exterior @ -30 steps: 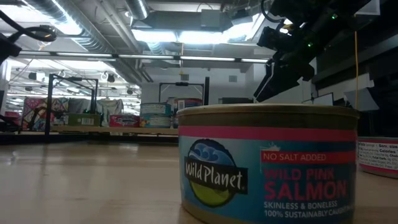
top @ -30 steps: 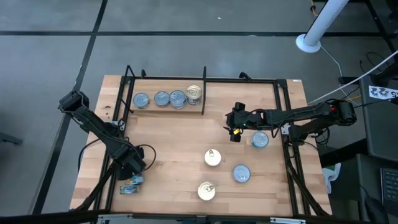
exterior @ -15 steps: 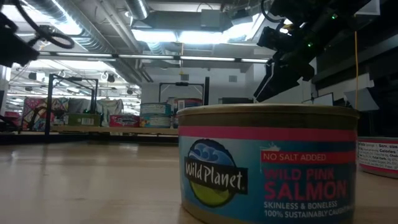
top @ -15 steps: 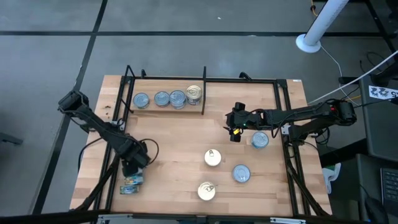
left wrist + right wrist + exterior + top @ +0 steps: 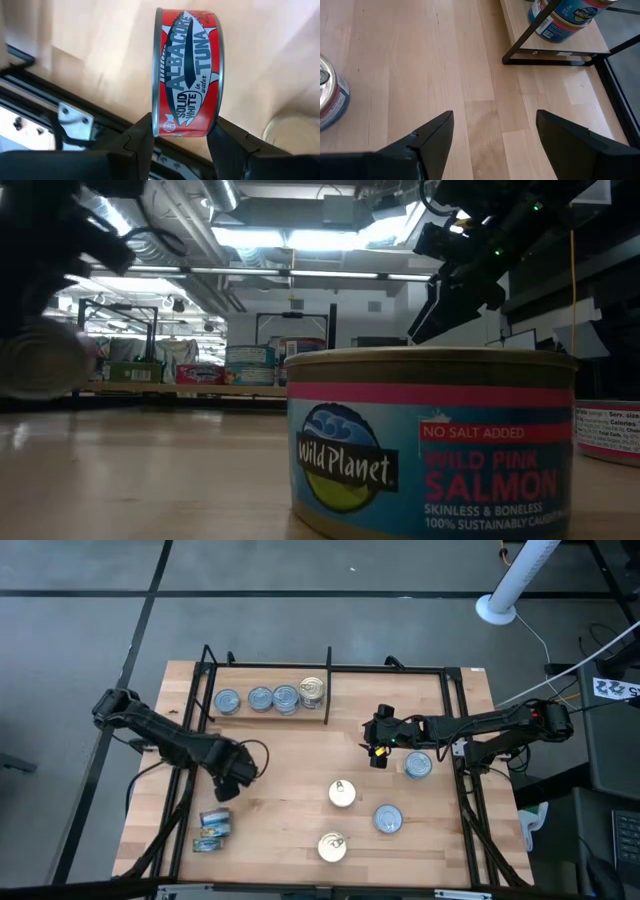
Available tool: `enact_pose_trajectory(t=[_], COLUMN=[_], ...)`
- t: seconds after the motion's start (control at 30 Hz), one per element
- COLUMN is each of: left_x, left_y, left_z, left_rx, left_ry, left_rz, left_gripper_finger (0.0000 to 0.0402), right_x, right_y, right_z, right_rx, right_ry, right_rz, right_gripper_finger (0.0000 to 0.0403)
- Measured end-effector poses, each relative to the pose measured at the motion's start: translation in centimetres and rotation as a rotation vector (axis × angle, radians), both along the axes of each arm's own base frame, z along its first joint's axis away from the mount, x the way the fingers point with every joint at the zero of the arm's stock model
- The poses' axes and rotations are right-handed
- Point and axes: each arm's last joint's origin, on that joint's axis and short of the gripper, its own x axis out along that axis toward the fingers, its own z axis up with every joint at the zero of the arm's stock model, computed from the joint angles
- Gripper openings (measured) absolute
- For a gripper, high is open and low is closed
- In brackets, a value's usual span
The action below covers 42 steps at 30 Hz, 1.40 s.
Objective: Stack canned seafood by type on shelf
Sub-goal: Stack the left red tuna can on top of the red tuna can on the shelf
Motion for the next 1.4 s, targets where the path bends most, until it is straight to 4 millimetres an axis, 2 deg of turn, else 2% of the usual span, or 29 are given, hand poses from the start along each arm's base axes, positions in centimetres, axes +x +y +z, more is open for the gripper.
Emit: enact_pose_trajectory(t=[0.53,0.8,1.17,1.4], left_x=[2.9,3.8,4.4,4.6], left_y=[3.9,5.8,8.2,9.6], left_z=[3.5,5.5,6.0,5.3], left_rx=[0.118,0.37,0.641,0.801], left_ry=[-0.162,-0.231,-0.226,-0.161], left_rz=[-0.024,-0.076,-0.113,-0.099], left_gripper_finger=[0.0156,0.0153,0.0158,0.0158], right_x=[0.0,0.0,0.0,0.0], right_y=[0.0,0.0,0.0,0.0], right_z=[0.0,0.0,0.0,0.0], right_rx=[-0.006,-0.005,-0.005,-0.005], right_ry=[0.002,0.002,0.002,0.002], right_rz=[0.006,0.006,0.005,0.005], right_gripper_finger=[0.0282,0.0282,0.0282,0.0282])
